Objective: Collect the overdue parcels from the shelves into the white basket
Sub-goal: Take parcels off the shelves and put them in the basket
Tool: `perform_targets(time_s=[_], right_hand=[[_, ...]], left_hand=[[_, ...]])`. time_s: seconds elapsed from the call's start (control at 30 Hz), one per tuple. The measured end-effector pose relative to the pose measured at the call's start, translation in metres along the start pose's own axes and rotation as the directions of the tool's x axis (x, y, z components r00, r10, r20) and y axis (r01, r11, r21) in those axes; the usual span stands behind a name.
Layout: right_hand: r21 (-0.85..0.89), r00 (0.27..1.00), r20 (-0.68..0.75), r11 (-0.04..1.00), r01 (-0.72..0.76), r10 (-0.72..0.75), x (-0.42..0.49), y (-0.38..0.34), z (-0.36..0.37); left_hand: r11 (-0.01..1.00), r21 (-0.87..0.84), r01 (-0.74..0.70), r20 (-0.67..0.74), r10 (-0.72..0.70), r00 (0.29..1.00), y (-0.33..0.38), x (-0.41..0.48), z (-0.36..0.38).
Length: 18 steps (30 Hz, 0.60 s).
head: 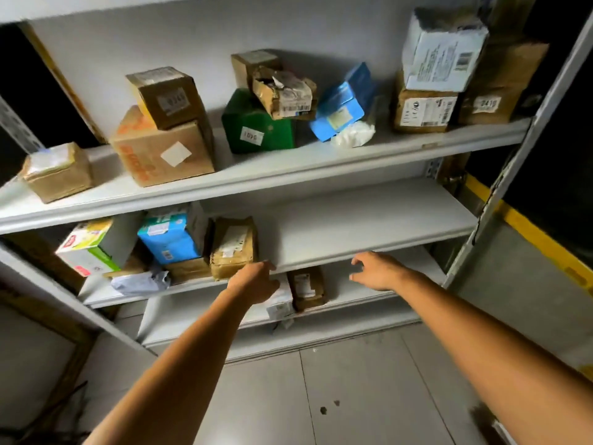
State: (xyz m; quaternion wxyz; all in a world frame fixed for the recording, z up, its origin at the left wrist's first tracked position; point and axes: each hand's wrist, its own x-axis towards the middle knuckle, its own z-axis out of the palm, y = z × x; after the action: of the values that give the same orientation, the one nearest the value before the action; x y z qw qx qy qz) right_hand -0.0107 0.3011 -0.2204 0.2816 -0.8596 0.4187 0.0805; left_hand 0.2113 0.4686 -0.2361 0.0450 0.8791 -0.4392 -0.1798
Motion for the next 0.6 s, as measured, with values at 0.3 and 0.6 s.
perform_targets(time_s=[0.3,0.6], right_hand=[[-0.016,0.995,0.053,0.996,0.091,-0.090,0.068,-0.128,0.057],[0.015,0.987,0.112,0.994,0.110,-0.111,0.153,-0.191,0.100]], left_hand=[[0.986,-0.106,0.130,-0.028,-0.134,0.991,-0.149,0.017,-0.015],[0.963,-0.215,0.164,-0.062,-0.181,0.981,-0.217,0.077,-0.008]])
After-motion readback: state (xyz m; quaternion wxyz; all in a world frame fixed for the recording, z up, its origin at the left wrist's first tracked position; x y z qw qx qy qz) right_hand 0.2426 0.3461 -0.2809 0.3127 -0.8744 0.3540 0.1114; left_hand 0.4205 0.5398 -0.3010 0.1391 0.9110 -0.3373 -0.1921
